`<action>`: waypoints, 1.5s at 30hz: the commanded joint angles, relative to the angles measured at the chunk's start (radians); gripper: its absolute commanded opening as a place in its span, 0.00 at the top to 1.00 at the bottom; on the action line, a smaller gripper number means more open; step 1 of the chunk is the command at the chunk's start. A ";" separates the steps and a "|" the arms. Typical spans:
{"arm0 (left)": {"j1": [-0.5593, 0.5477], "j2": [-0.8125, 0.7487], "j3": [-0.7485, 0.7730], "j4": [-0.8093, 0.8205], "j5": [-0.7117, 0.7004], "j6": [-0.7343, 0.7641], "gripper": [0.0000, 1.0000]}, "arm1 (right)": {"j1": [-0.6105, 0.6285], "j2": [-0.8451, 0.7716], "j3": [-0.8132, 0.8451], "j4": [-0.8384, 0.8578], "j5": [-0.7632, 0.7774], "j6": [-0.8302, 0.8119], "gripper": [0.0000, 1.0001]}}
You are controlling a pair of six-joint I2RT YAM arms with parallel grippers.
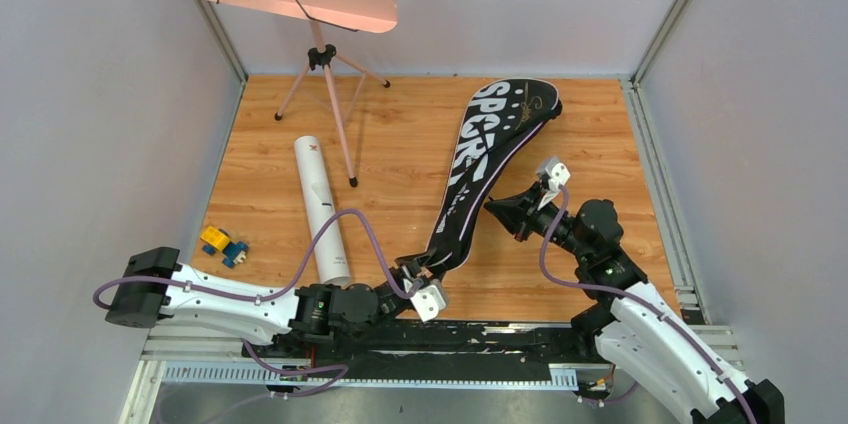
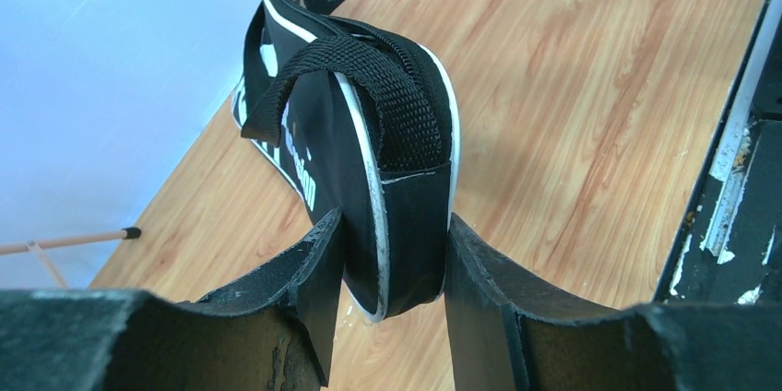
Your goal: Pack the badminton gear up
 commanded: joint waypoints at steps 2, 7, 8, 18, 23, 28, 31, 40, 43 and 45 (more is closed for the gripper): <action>0.004 -0.004 0.020 0.046 -0.067 -0.013 0.51 | 0.018 -0.048 0.016 0.089 -0.242 -0.046 1.00; 0.006 -0.010 0.035 0.025 -0.076 -0.046 0.51 | 0.068 -0.080 0.032 0.047 -0.312 -0.099 1.00; 0.006 -0.012 0.037 0.012 -0.076 -0.050 0.51 | 0.085 -0.086 0.039 0.033 -0.316 -0.120 1.00; 0.023 0.014 0.069 -0.012 -0.093 -0.119 0.51 | 0.294 -0.056 0.109 -0.115 -0.200 -0.253 1.00; 0.038 0.012 0.094 -0.046 -0.089 -0.155 0.51 | 0.378 -0.026 0.135 -0.153 -0.142 -0.271 1.00; 0.049 -0.002 0.098 -0.049 -0.084 -0.180 0.53 | 0.446 0.006 0.142 -0.176 -0.081 -0.271 1.00; 0.053 0.003 0.107 -0.057 -0.080 -0.180 0.54 | 0.483 0.026 0.141 -0.175 -0.045 -0.263 1.00; 0.060 -0.001 0.113 -0.070 -0.070 -0.198 0.56 | 0.536 0.059 0.146 -0.215 0.033 -0.257 1.00; 0.065 -0.013 0.112 -0.076 -0.065 -0.204 0.56 | 0.550 0.074 0.140 -0.208 0.039 -0.250 1.00; 0.067 -0.016 0.112 -0.082 -0.062 -0.211 0.56 | 0.557 0.089 0.138 -0.202 0.048 -0.238 1.00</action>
